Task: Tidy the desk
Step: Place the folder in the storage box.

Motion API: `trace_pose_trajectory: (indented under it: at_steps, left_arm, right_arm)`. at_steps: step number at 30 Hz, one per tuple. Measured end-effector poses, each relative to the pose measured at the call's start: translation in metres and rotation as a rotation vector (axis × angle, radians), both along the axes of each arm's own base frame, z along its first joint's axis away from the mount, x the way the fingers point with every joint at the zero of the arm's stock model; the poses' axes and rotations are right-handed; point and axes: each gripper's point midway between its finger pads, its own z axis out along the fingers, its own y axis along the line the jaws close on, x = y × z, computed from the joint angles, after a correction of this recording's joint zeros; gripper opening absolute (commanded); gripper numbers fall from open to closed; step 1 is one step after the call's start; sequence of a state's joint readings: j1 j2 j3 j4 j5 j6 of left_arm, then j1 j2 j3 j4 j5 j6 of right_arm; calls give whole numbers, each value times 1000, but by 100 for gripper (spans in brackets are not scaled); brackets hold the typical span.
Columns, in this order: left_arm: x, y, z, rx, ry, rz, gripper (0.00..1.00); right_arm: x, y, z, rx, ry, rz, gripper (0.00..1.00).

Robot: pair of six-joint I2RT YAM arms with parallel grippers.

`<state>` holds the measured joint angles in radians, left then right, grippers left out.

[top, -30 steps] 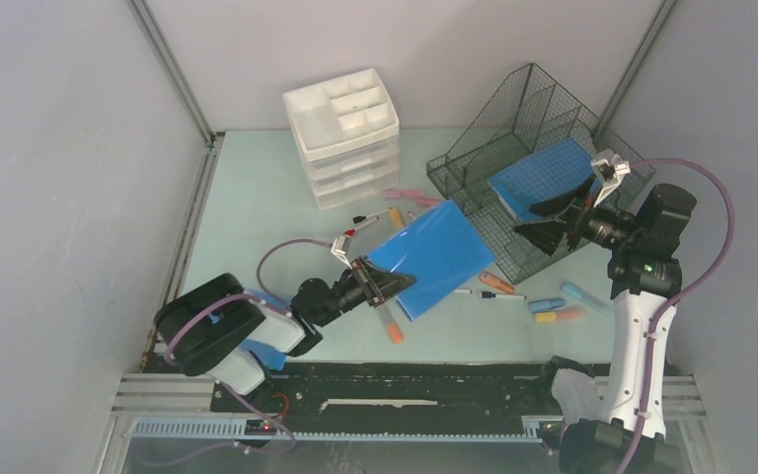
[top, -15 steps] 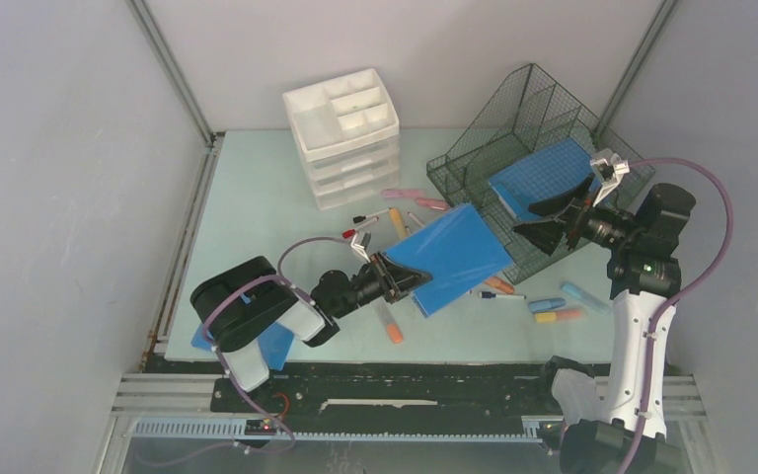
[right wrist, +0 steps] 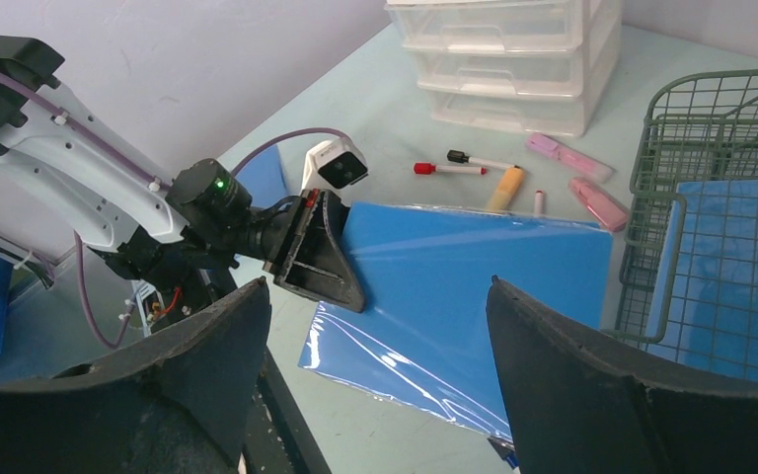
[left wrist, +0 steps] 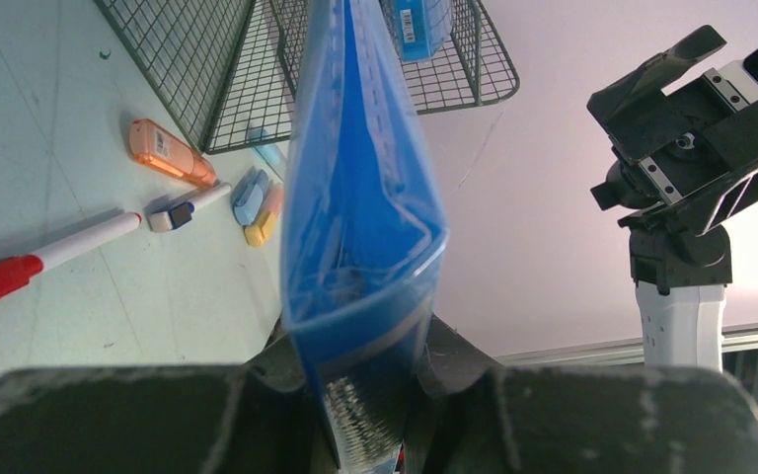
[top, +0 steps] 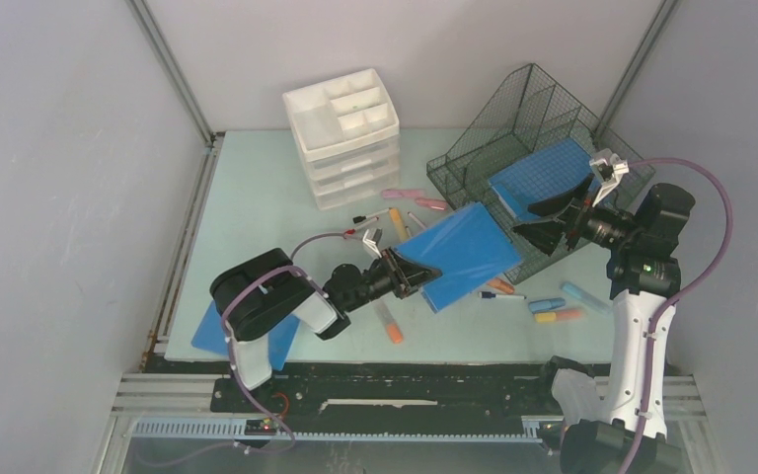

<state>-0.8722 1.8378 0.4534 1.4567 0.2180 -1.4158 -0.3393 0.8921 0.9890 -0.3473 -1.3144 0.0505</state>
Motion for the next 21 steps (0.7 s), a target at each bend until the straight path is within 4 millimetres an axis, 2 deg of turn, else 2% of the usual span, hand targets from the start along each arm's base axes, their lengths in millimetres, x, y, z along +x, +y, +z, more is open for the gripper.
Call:
trace_pose_trajectory:
  at_steps: [13, 21]
  left_arm:
    - [13, -13, -11, 4, 26, 3, 0]
    - [28, -26, -4, -30, 19, -1, 0]
  right_arm:
    - [-1, 2, 0, 0, 0, 10, 87]
    - [-1, 3, 0, 0, -1, 15, 87]
